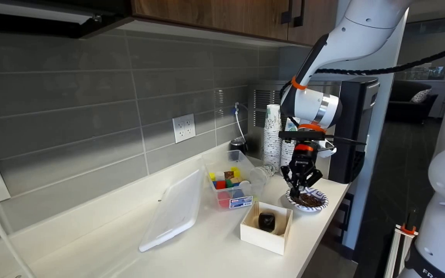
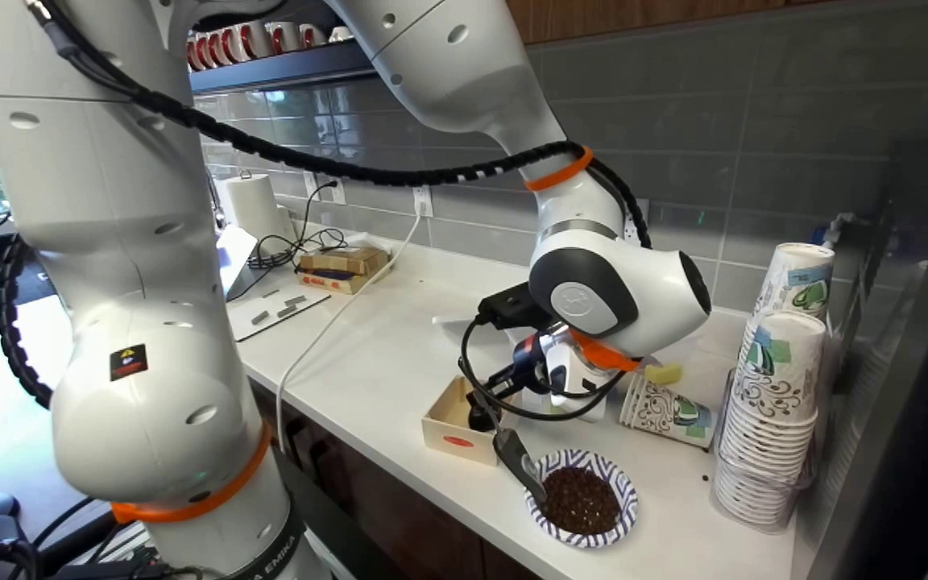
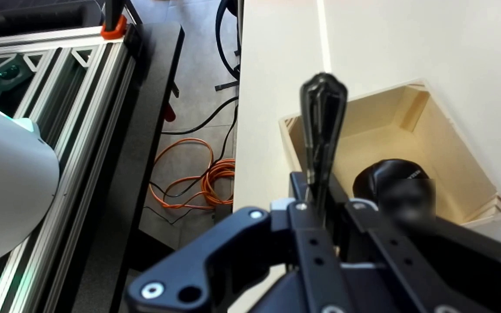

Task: Stir the contents of the bowl using the spatula

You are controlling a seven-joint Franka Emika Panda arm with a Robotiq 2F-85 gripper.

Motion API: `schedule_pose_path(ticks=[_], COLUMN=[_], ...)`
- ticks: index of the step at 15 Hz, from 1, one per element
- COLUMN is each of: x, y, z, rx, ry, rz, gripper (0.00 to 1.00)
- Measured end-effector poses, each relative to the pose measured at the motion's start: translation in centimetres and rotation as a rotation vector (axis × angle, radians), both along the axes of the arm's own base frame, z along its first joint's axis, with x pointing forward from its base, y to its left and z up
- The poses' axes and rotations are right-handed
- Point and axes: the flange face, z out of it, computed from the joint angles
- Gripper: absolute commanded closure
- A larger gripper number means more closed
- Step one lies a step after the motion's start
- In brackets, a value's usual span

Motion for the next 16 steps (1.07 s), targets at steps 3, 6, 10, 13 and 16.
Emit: schedule_pose_path(ticks=[3,6,10,13,16], x=[0.6,0.8,0.4,0.3,0.6], y=[-1.0,-2.2,-2.7,-2.7,-3.1], z=[0.4,0.6,-0.4,-1.4,-1.4], rx=[-0.011,-0.015,0.009,0.026,0.009], ry=[-0.018,-0.042,-0.067,-0.077,-0.097], rz=[-0.009,-0.015,-0.019,-0.021,-0.017], gripper=[0.97,0.97,0.97,0.97,0.97])
